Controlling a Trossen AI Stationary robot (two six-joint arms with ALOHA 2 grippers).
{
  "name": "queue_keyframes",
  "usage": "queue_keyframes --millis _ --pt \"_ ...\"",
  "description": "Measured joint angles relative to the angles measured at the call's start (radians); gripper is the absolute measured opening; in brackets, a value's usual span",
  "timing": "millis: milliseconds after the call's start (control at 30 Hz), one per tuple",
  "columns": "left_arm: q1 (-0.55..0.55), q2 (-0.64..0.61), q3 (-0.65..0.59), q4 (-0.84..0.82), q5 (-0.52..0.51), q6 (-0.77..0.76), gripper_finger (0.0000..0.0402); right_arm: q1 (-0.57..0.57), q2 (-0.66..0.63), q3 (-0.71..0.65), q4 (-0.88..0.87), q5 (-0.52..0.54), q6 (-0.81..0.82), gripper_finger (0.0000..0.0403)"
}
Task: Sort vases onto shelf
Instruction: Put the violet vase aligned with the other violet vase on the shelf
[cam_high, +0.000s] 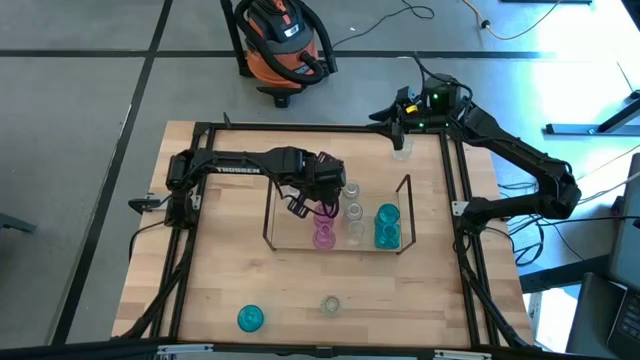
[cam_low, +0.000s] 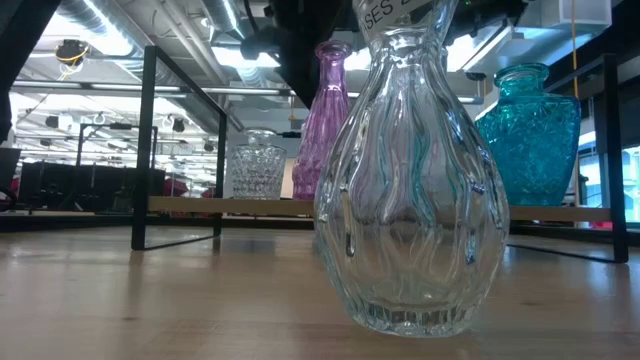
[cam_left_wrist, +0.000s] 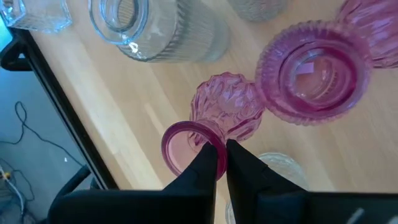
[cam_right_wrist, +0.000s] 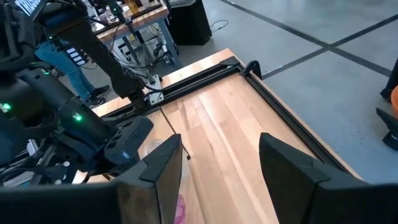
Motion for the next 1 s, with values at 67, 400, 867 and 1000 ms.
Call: queue_keyframes --millis 67,400,867,1000 --pt "0.0 0.0 0.0 0.0 -0.006 0.0 0.0023 0.0 0.0 0.0 0.0 -0.006 0.0 0.0186" --pt "0.001 0.0 0.0 0.0 -0.006 0.0 0.0026 0.0 0.0 0.0 0.0 -0.016 0.001 0.0186" --pt "0.003 -0.001 0.0 0.017 -0.003 0.0 0.0065 0.0 0.0 0.0 0.0 -0.016 0.002 0.0186" --pt "0.004 -0.001 0.0 0.022 -0.058 0.0 0.007 0.0 0.0 0.0 0.0 -0.023 0.003 0.0186"
